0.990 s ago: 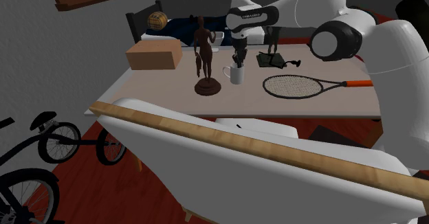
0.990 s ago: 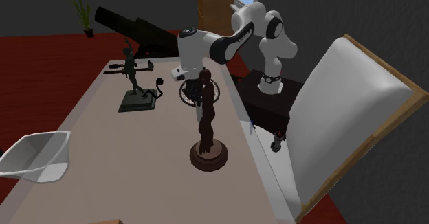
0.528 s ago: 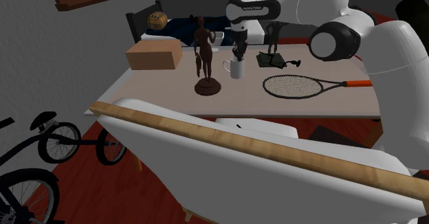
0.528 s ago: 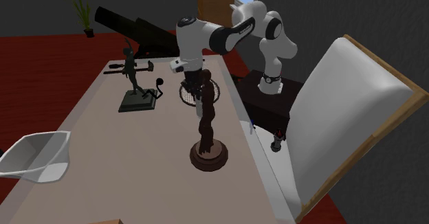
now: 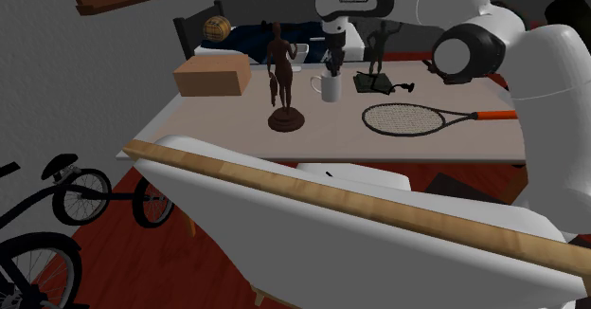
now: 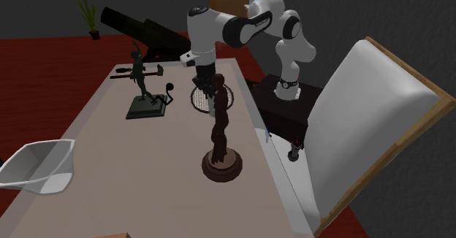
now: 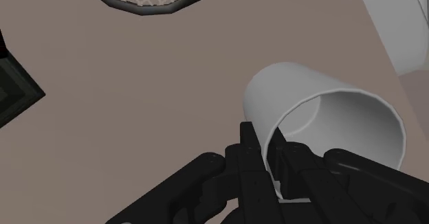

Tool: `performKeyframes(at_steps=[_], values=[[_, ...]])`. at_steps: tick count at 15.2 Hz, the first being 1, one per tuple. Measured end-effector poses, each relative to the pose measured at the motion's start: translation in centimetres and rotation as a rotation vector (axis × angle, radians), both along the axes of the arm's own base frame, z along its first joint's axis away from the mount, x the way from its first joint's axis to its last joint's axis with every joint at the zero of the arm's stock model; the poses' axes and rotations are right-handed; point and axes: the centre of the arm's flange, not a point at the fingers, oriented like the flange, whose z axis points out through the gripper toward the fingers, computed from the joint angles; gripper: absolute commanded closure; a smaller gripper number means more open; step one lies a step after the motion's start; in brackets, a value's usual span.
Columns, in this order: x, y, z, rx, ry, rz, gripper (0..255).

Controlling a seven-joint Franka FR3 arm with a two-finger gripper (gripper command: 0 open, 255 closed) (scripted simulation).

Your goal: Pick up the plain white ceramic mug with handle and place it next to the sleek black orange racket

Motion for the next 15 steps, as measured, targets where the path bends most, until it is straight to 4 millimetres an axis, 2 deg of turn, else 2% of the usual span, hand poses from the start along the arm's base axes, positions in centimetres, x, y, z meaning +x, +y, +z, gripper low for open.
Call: performKeyframes(at_steps=[8,15], values=[[-9.0,-5.6,0.9,0.0,-0.001,-0.001,255],[-16.7,-9.6,1.6,-0.001,-0.001,-0.001,255]])
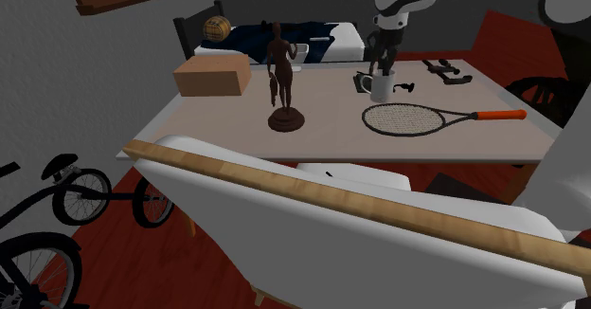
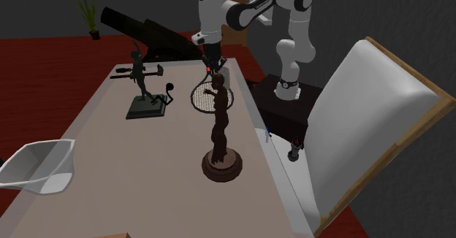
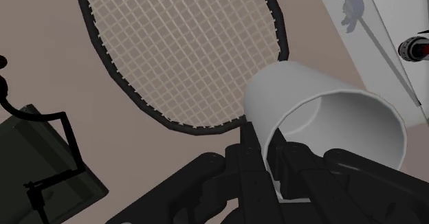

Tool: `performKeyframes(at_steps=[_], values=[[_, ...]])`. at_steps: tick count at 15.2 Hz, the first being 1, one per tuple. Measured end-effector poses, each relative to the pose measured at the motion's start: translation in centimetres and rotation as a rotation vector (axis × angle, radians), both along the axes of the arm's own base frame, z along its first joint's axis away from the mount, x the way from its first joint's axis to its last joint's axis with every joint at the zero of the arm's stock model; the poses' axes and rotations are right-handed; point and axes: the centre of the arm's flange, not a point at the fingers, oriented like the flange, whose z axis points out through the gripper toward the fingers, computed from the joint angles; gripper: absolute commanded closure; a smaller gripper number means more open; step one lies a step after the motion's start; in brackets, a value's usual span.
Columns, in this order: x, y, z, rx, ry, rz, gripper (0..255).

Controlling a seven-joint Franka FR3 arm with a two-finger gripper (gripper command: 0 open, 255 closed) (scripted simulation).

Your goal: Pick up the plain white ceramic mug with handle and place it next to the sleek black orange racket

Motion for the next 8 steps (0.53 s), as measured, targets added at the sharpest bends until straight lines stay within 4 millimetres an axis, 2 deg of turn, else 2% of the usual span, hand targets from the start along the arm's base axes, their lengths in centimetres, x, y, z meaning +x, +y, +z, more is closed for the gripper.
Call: performKeyframes(at_steps=[8], values=[[-9.3,-5.6,1.0,0.001,0.0,0.0,255]])
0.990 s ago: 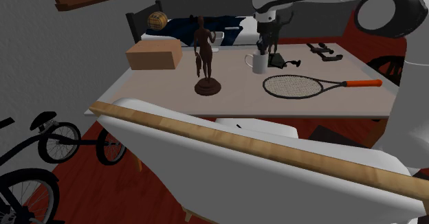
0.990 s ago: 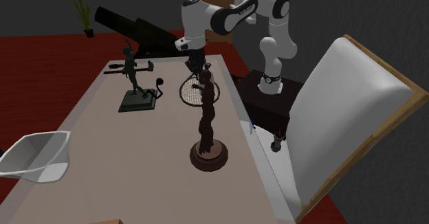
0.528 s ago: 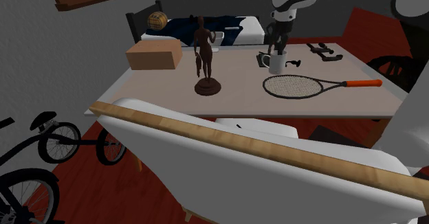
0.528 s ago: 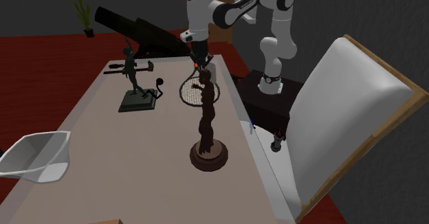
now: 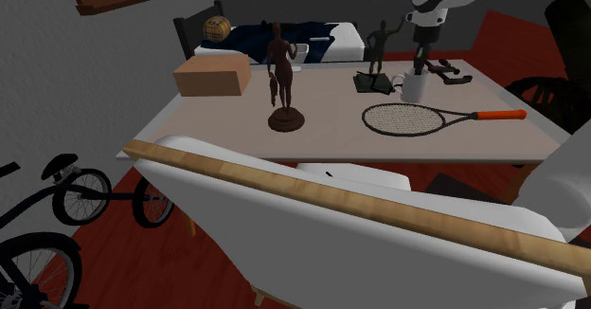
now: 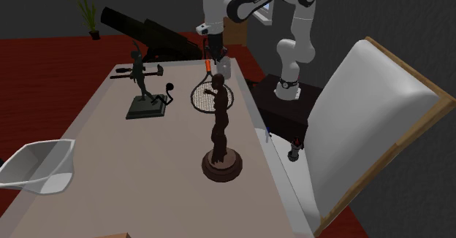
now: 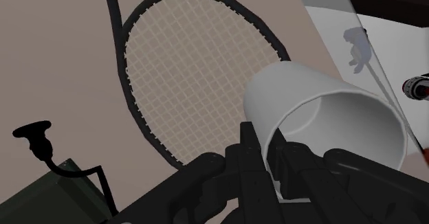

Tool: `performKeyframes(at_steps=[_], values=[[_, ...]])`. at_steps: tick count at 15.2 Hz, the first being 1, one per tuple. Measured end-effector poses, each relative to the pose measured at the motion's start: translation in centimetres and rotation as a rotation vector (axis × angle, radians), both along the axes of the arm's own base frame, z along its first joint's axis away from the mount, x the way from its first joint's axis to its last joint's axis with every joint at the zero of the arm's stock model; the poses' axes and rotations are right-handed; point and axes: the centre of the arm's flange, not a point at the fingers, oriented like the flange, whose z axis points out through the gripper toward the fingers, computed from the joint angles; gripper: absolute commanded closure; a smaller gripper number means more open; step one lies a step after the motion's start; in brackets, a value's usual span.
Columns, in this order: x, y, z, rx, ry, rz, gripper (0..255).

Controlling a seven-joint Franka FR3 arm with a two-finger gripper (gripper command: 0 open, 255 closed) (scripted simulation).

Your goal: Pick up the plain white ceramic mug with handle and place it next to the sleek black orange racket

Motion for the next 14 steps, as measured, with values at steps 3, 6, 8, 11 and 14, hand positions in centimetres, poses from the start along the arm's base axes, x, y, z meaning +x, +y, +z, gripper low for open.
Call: performKeyframes(at_steps=[3,6,8,11,14], values=[[-3.6,-1.9,-0.1,0.0,0.0,0.0,255],[-6.8,-4.0,0.5,0.0,0.0,0.0,255],[-9.0,-5.6,0.6,0.0,0.0,0.0,255],[-12.4,-7.5,1.0,0.0,0.0,0.0,255],[-15.9,-9.3,0.9,0.0,0.0,0.0,255]])
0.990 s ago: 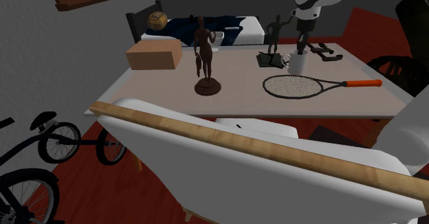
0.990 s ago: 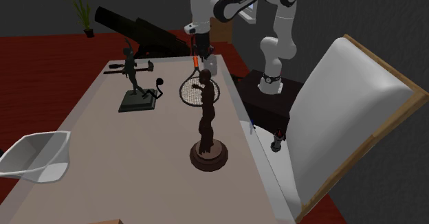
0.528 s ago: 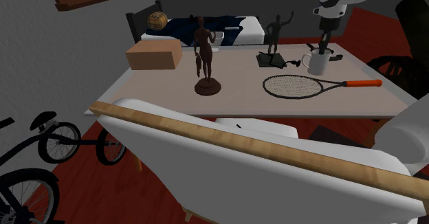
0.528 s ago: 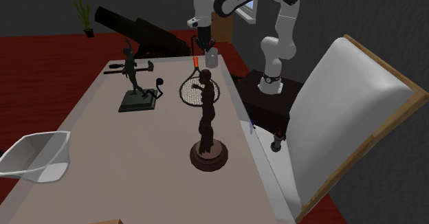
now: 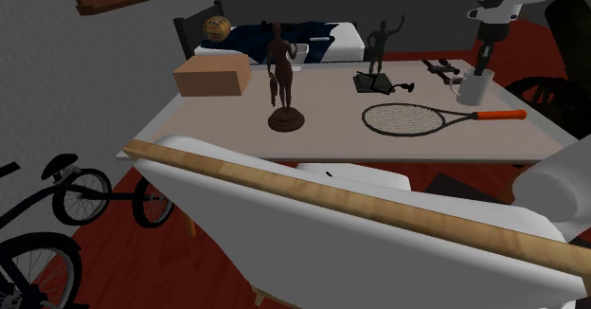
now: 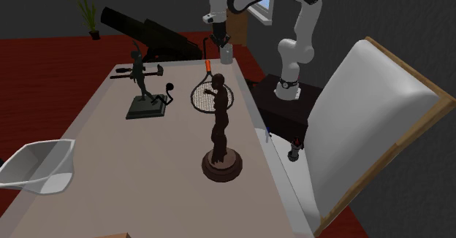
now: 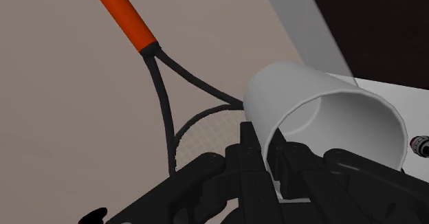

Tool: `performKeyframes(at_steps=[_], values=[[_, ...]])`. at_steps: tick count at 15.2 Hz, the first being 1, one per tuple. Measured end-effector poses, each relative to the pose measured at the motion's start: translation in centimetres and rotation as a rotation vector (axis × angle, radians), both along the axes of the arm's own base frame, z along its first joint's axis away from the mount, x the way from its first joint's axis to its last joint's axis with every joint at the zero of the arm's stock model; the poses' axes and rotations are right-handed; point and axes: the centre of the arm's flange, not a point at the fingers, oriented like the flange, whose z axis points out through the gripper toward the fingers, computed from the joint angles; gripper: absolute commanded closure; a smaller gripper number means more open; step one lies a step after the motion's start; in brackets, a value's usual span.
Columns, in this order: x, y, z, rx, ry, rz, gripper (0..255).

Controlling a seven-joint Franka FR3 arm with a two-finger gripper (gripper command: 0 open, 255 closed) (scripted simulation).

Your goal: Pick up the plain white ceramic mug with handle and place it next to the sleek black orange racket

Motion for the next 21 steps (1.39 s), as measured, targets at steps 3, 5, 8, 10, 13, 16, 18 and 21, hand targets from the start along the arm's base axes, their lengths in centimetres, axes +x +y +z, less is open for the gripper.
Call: performKeyframes(at_steps=[3,5,8,10,13,16,18,21], values=[[-3.6,-2.1,0.9,0.0,0.0,-0.001,255],[-5.8,-3.4,0.8,0.0,0.0,-0.001,255],[-9.1,-5.1,1.0,0.0,0.0,0.0,255],[-11.3,-6.6,1.0,0.0,0.0,0.0,255],[-14.8,-8.4,1.7,0.0,0.0,0.0,255],[-18.3,-10.1,2.0,0.001,-0.001,-0.001,255],[-20.7,-12.0,2.0,0.0,0.0,-0.002,255],[-24.2,-13.8,2.4,0.001,-0.001,-0.001,255]])
